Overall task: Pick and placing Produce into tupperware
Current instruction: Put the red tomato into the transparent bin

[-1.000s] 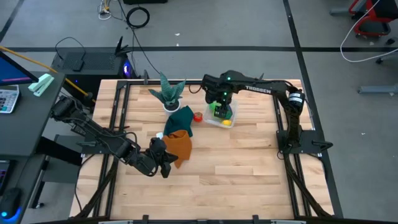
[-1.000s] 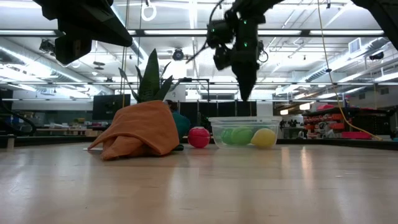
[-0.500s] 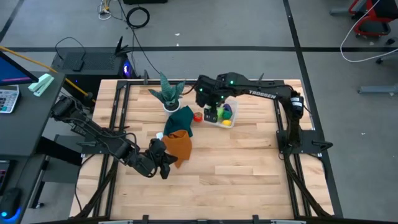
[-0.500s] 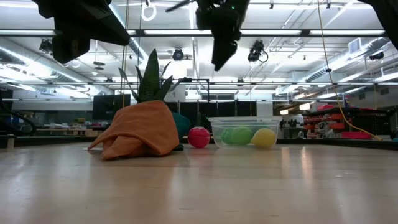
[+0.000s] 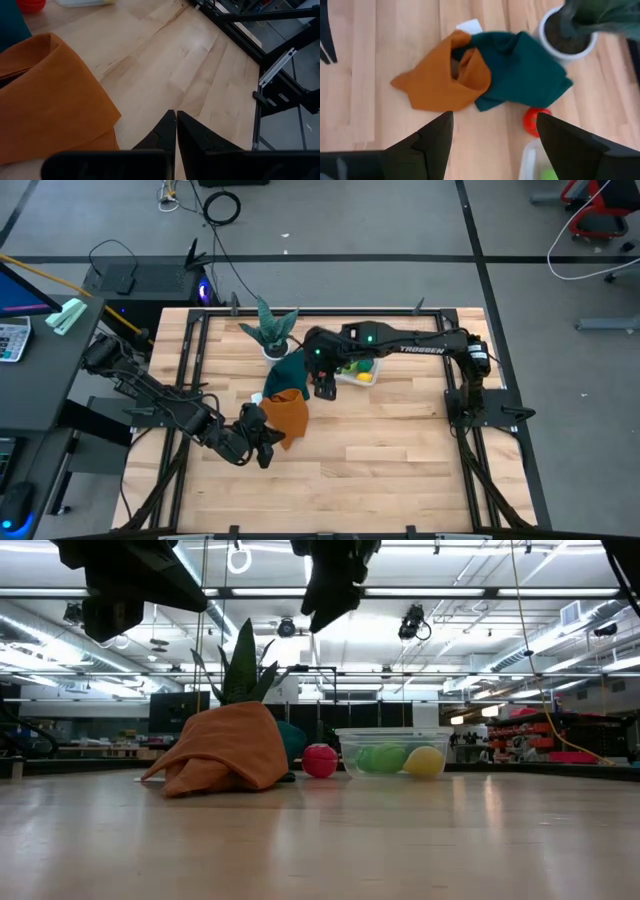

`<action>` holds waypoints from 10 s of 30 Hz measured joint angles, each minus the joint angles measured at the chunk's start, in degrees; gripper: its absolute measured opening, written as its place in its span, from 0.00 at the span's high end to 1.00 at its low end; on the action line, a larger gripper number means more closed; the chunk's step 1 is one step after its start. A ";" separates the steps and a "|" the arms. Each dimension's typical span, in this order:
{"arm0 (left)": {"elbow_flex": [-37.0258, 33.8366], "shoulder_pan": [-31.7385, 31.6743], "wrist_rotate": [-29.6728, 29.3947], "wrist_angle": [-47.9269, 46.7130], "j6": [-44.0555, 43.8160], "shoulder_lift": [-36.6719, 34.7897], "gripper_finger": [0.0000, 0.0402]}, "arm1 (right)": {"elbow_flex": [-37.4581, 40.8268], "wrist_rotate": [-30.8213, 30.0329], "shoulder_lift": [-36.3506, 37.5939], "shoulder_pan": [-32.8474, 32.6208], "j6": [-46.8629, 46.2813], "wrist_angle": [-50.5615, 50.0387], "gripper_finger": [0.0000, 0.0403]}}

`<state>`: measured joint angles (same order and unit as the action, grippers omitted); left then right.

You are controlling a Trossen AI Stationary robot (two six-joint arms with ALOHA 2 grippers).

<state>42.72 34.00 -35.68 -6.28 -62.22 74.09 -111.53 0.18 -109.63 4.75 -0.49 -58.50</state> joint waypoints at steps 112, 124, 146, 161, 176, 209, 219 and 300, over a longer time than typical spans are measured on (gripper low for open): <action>25.29 -29.19 16.18 -14.14 61.20 9.66 0.65 | 18.67 -7.08 33.29 -10.55 -23.37 -21.85 0.24; 43.31 -33.71 17.53 -31.98 64.04 26.68 0.45 | 24.73 -13.62 36.82 -18.48 -26.87 -20.58 0.24; 55.74 -43.57 9.85 -44.77 62.91 37.50 0.48 | 62.99 -15.62 56.45 -33.63 -37.42 -3.66 0.27; 55.70 -48.78 10.44 -42.76 66.86 39.78 0.49 | 69.02 -38.10 46.86 -40.98 -23.16 7.64 0.29; 55.69 -49.59 11.23 -43.25 67.41 43.20 0.50 | 69.02 -41.43 39.18 -40.96 11.90 31.94 0.29; 55.30 -49.43 17.84 -40.06 72.53 46.76 0.24 | 69.00 -41.37 38.80 -40.96 3.64 31.90 0.29; 55.41 -48.27 18.79 -40.58 71.91 48.50 0.14 | 69.00 -40.46 38.82 -40.96 2.89 31.45 0.29; 55.39 -51.39 36.98 -39.89 82.58 50.84 0.16 | 69.00 -37.17 38.85 -40.91 0.61 31.36 0.29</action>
<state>98.10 -17.39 1.30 -46.17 20.36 124.92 -42.52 -36.99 -70.78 -36.16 0.12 -27.14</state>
